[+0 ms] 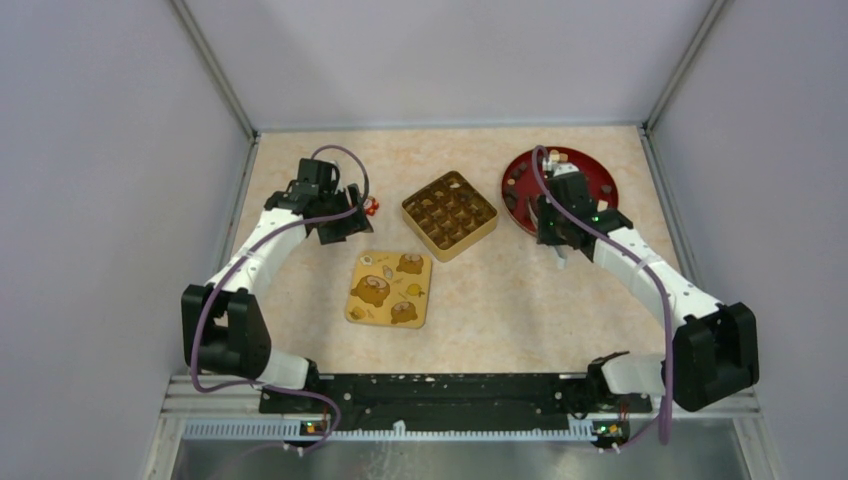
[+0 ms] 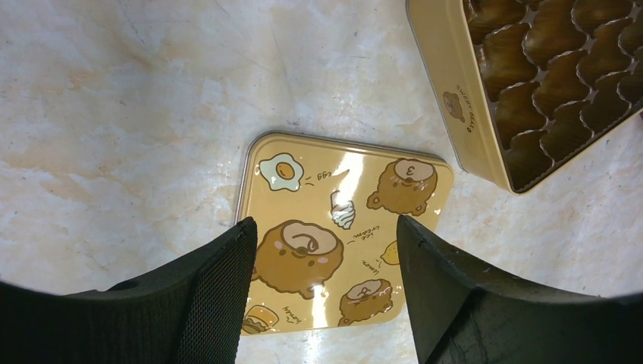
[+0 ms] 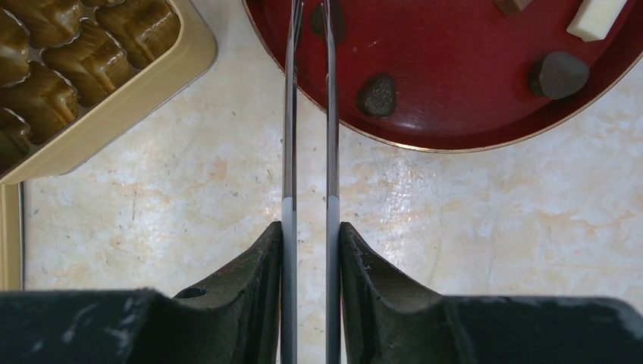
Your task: Pack the chocolate
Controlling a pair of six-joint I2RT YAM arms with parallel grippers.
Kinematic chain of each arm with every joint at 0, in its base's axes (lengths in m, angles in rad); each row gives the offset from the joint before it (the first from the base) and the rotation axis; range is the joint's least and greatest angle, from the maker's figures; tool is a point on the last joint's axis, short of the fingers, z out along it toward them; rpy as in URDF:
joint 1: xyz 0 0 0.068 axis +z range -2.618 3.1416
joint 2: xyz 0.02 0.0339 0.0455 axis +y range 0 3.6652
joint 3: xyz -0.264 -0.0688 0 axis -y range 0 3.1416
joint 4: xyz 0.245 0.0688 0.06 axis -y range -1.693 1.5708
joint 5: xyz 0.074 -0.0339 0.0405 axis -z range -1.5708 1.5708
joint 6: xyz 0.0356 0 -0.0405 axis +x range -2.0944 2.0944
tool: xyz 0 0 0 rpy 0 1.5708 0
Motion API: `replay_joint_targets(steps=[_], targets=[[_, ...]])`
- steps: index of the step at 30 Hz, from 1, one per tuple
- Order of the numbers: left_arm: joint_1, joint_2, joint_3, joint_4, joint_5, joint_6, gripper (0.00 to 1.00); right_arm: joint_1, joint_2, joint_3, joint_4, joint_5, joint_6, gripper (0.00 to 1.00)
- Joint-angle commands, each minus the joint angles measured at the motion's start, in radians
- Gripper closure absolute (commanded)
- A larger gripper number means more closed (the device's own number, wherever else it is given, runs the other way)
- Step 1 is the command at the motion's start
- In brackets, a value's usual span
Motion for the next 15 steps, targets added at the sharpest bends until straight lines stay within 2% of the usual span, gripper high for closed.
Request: replay_joint_targets(steps=[1, 5, 15], targets=[[0.004, 0.002, 0.018, 0.026, 0.017, -0.005, 0.27, -0.009, -0.034, 0.037, 0.007, 0.028, 0.001, 0.69], [0.004, 0.0, 0.02, 0.026, 0.019, -0.005, 0.27, -0.009, -0.026, 0.031, 0.008, 0.03, -0.002, 0.6], [0.002, -0.004, 0.02, 0.025, 0.024, -0.009, 0.27, -0.01, 0.039, 0.019, 0.027, 0.048, -0.024, 0.6]])
